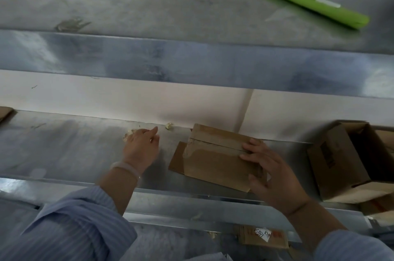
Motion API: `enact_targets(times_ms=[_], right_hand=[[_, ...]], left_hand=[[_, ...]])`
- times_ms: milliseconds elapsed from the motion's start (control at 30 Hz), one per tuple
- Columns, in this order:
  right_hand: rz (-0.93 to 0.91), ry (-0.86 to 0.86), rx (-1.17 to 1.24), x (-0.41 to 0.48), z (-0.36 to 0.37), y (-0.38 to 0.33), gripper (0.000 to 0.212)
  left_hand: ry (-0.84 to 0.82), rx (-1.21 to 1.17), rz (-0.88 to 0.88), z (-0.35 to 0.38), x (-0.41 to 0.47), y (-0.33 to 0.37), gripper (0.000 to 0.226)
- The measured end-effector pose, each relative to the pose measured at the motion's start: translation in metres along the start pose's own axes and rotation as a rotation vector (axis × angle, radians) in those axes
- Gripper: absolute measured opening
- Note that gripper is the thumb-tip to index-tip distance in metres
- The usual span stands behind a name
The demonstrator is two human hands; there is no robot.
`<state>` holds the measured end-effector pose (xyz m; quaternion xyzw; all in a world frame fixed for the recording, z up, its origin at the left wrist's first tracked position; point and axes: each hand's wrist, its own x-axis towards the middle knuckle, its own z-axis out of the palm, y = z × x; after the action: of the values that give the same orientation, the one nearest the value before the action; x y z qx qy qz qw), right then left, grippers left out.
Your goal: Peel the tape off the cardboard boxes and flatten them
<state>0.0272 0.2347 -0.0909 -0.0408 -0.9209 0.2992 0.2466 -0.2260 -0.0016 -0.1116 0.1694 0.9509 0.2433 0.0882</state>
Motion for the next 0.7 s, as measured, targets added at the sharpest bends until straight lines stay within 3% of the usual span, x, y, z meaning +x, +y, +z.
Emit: enact_targets(times_ms=[167, 233, 367, 467, 633, 700], right_hand=[[-0.002, -0.005, -0.004, 0.0, -0.001, -0.001, 0.04], [-0.001, -0.006, 0.001, 0.0, -0.001, 0.0, 0.04], [0.008, -0.009, 0.01, 0.001, -0.002, -0.001, 0.04], [0.011, -0.007, 0.012, 0.0, -0.002, -0.001, 0.04], [0.022, -0.017, 0.014, 0.0, -0.001, 0.0, 0.041], [0.021, -0.017, 0.012, 0.0, -0.001, 0.001, 0.041]], left_hand=[[0.127, -0.094, 0.035, -0.009, -0.01, 0.002, 0.006], [0.111, -0.12, 0.016, -0.008, -0.008, 0.001, 0.014], [-0.003, -0.109, -0.009, -0.005, -0.006, 0.002, 0.051], [-0.021, -0.217, -0.104, -0.004, -0.006, 0.004, 0.06], [-0.017, -0.097, -0.095, -0.009, -0.003, -0.002, 0.037], [0.022, -0.155, -0.061, -0.012, -0.004, -0.004, 0.024]])
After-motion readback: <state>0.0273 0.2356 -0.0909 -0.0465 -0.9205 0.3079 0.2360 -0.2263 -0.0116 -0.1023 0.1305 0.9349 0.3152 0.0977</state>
